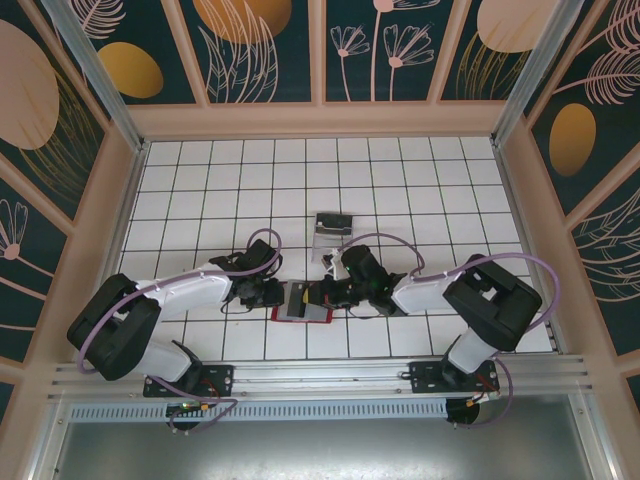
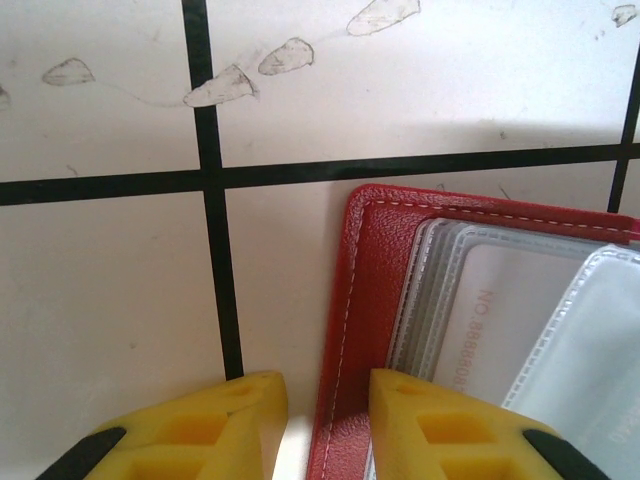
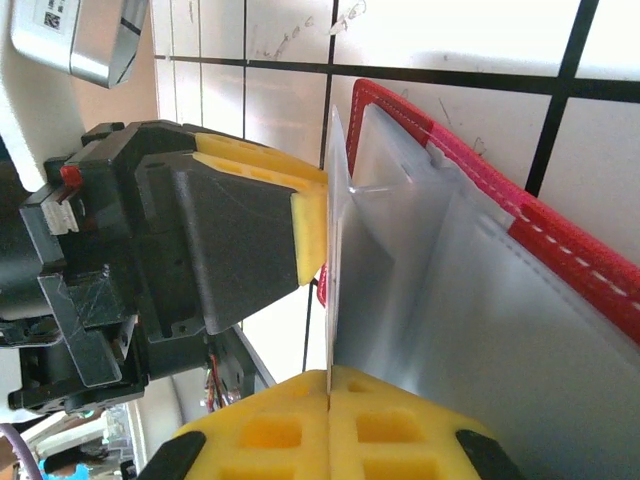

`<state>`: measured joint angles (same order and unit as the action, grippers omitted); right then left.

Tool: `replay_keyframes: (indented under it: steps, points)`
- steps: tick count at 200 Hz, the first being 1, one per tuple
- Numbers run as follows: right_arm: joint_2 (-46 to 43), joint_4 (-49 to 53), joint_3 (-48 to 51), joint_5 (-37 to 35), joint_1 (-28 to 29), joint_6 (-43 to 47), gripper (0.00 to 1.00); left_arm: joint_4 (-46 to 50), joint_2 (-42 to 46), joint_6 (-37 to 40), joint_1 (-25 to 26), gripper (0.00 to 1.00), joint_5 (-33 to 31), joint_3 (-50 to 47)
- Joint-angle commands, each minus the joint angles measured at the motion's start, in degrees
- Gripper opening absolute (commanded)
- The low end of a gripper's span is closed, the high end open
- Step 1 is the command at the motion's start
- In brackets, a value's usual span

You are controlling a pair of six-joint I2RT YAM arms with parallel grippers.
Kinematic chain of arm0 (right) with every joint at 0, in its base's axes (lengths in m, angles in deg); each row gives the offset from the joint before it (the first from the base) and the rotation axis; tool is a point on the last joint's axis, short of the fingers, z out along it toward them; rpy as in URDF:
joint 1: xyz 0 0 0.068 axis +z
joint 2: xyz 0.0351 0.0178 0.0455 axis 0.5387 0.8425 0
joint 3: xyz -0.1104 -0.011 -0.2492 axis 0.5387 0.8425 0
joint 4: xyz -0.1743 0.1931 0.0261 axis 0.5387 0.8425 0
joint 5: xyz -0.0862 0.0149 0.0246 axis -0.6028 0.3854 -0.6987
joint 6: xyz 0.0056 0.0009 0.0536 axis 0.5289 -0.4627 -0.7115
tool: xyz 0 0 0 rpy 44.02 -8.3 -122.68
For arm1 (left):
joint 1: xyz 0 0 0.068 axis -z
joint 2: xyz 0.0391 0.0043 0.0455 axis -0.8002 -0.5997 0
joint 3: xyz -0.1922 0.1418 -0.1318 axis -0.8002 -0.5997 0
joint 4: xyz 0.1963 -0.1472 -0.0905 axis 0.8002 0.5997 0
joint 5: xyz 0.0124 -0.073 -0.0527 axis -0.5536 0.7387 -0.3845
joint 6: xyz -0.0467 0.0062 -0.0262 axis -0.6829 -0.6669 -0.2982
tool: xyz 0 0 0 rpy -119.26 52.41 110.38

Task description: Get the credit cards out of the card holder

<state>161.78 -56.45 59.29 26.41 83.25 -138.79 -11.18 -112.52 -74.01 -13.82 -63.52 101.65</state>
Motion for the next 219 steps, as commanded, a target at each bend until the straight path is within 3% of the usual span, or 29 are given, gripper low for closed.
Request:
replay_keyframes:
  steps: [1,137,183,219]
  points:
    - [-2.1,2.6,0.1,-1.6,-0.4,0.8,0.05,-0.2,-3.0,0.7,0.6,0.31,0.6,-1.3]
    - [-12.6,31.1,-2.6,-4.7,-3.3,9.9,0.02,0.5,-1.3,1.3,0.7,0.33,-0.3,0.2]
    - [-17.1,39.3,-6.6,-7.2,-5.9,16.6,0.02,0.6,0.8,1.2,0.6,0.36,-1.0,1.1]
    - [-17.1,47.4,-14.7,-11.4,-6.5,28.9,0.0,0.5,2.5,1.4,0.6,0.37,-1.9,1.9]
